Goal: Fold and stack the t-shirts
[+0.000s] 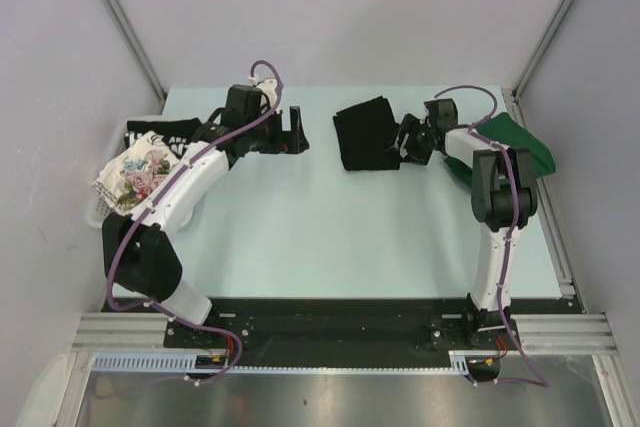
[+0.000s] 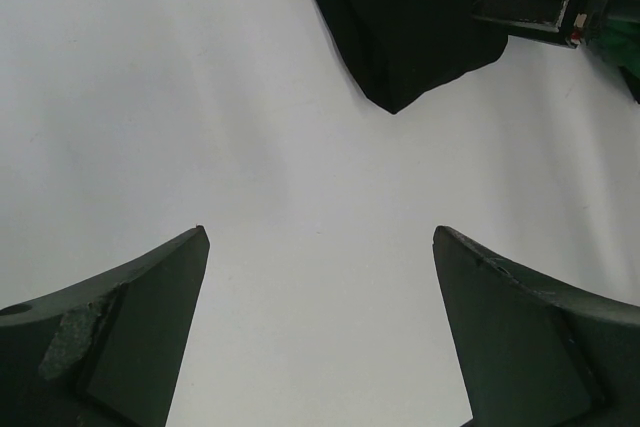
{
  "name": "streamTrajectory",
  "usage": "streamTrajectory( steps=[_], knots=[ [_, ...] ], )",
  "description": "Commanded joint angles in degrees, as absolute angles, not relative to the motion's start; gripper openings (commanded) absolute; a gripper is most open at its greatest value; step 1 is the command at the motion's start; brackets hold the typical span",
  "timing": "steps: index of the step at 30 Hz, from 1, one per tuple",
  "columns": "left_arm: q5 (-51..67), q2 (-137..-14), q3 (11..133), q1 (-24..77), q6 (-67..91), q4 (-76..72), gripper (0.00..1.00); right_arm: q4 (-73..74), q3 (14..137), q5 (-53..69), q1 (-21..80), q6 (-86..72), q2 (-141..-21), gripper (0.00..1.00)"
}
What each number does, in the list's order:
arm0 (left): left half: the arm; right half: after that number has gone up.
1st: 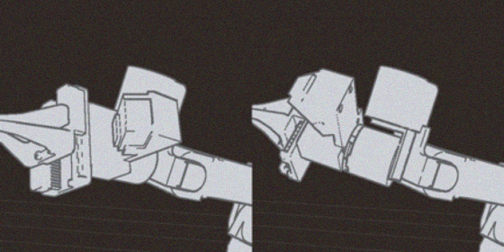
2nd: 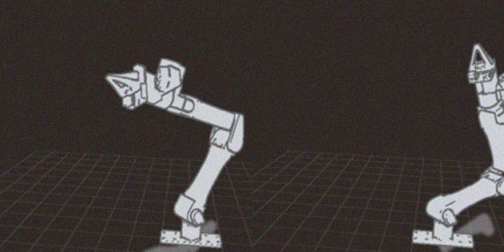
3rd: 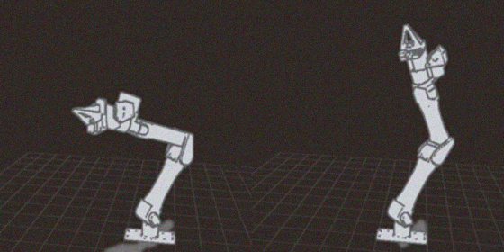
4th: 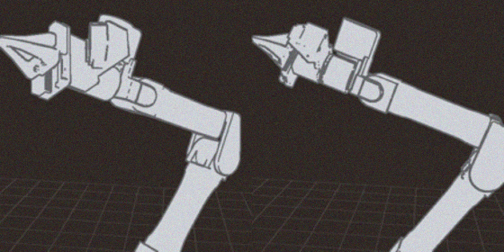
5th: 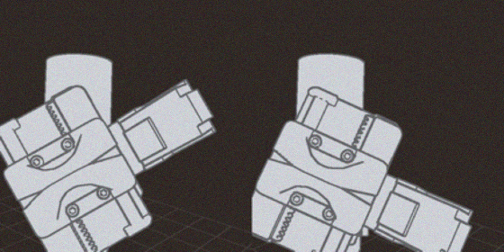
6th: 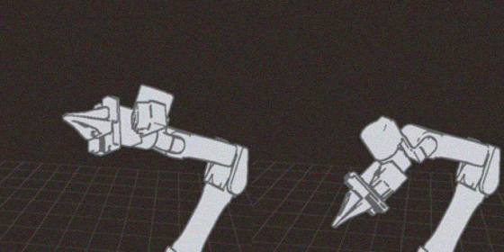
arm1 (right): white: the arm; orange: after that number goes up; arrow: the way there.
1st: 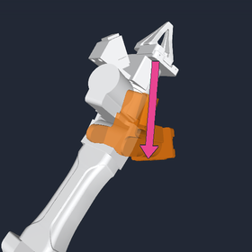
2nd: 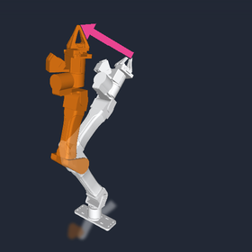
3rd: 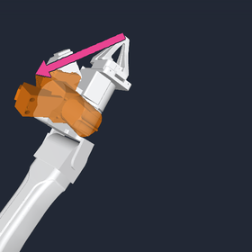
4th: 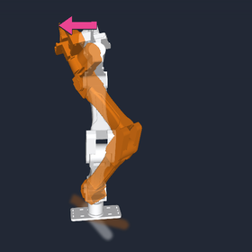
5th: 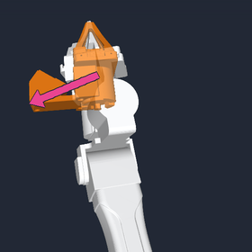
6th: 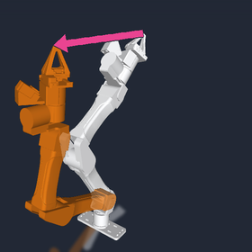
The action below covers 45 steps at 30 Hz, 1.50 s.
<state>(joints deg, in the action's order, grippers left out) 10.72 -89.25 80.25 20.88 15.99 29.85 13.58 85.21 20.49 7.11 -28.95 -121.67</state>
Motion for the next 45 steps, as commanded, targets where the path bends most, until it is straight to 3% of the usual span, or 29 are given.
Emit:
streamTrajectory(
  steps=[1,11,29,33,45],
  knots=[
    [10.2,-89.3,82.9,21.1,15.8,29.5,0.99,13.9,85.4,21.3,7.4,-30.0,-125.2,0.7],
    [10.5,-89.6,82.6,21.2,16.5,28.7,1.0,16.3,85.4,22.9,8.2,-29.2,-126.1,0.54],
    [12.1,-97.5,85.0,21.3,18.0,22.0,1.0,21.1,84.4,29.2,11.8,-28.1,-124.6,0.04],
    [14.0,-103.6,90.3,21.2,19.3,20.8,0.99,24.4,83.4,29.3,14.2,-27.1,-122.4,0.0],
    [17.9,-121.5,106.3,20.9,23.1,17.0,1.0,33.3,75.2,27.3,20.5,-23.8,-112.8,0.0]
  ],
)
